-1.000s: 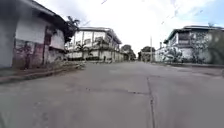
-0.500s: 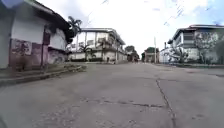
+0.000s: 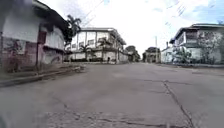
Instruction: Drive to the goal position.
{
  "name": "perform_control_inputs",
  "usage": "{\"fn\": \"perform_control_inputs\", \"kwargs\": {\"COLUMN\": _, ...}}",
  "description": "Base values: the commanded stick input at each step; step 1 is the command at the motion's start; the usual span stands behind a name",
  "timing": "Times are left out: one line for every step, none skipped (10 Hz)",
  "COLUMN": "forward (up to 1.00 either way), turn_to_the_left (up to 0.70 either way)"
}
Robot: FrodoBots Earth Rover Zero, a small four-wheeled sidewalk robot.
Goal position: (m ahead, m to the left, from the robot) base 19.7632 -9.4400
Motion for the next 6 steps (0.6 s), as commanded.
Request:
{"fn": "perform_control_inputs", "kwargs": {"forward": 1.0, "turn_to_the_left": 0.12}}
{"fn": "perform_control_inputs", "kwargs": {"forward": 1.0, "turn_to_the_left": 0.19}}
{"fn": "perform_control_inputs", "kwargs": {"forward": 1.0, "turn_to_the_left": 0.21}}
{"fn": "perform_control_inputs", "kwargs": {"forward": 1.0, "turn_to_the_left": 0.18}}
{"fn": "perform_control_inputs", "kwargs": {"forward": 1.0, "turn_to_the_left": 0.12}}
{"fn": "perform_control_inputs", "kwargs": {"forward": 1.0, "turn_to_the_left": 0.19}}
